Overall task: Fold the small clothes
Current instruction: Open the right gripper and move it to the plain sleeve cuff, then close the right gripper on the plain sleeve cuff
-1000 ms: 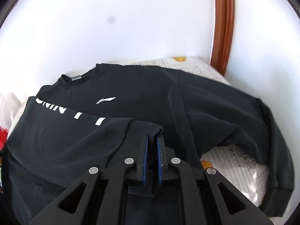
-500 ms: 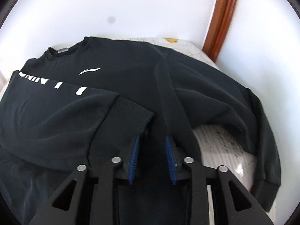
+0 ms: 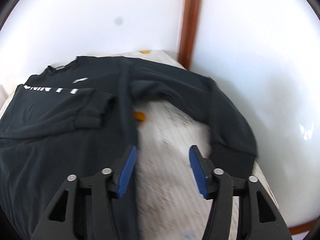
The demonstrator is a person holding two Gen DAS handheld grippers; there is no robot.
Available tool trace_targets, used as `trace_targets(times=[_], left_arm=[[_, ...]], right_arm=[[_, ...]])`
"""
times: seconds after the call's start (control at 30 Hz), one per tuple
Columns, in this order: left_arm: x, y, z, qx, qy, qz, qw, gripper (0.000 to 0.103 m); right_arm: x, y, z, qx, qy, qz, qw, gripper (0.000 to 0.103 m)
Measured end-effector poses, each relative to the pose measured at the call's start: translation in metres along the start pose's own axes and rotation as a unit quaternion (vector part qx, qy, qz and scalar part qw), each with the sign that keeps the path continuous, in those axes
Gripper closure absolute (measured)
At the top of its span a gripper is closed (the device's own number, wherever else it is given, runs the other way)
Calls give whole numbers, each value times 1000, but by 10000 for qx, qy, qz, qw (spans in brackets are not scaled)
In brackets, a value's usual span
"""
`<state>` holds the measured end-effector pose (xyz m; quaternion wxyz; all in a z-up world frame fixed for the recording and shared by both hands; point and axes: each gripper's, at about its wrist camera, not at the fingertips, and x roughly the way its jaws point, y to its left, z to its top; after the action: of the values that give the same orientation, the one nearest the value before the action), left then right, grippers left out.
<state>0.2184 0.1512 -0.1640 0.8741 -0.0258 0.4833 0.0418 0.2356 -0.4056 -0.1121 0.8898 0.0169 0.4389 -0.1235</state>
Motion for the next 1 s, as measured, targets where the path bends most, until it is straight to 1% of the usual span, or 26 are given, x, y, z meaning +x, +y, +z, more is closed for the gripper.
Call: trace_targets(times=[0.07,0.17,0.2,0.23,0.33,0.5,0.57,0.67,0.77,0.83,0.9,1.0], left_arm=[[-3,-6,-11,105,-38,33,9999,38],[-5,-9,-28,204,-109,161,9996,38],[-8,-8,-31,161,-209,165,9995,38],[-9,-7,-34,106,-234,175,9995,37],[-9,0,-38,-111,-310,126,9994,36],[-9,-1,-43,-87,-472,172,9987,35],[-9,-1,-46,-100,-531,172,9984,34],[-9,0,-46,-139,-512,170,9984,31],[-8,0,-47,-162,-500,184,9984,28],[-7,1,-47,-197,-490,173,9985,26],[-6,2,-47,-236,-467,207,9984,20],[-6,4,-47,-261,-449,238,9984,18]], right_arm=[[-3,-22,-11,125,71,-79,9999,47],[-6,-51,-27,319,71,-316,9990,47],[-6,-59,-32,379,67,-334,9987,47],[-6,-69,-38,469,66,-322,9984,47],[-2,-82,-48,565,70,-294,9979,47],[10,-79,-51,424,38,-167,9990,46],[18,-74,-46,416,72,-128,9990,43],[30,-67,-39,474,33,-19,9989,37],[43,-62,-30,452,29,-219,9987,36],[50,-61,-25,487,88,-245,9985,36],[63,-58,-21,448,234,-429,9978,36],[69,-56,-18,419,189,-552,9974,36]])
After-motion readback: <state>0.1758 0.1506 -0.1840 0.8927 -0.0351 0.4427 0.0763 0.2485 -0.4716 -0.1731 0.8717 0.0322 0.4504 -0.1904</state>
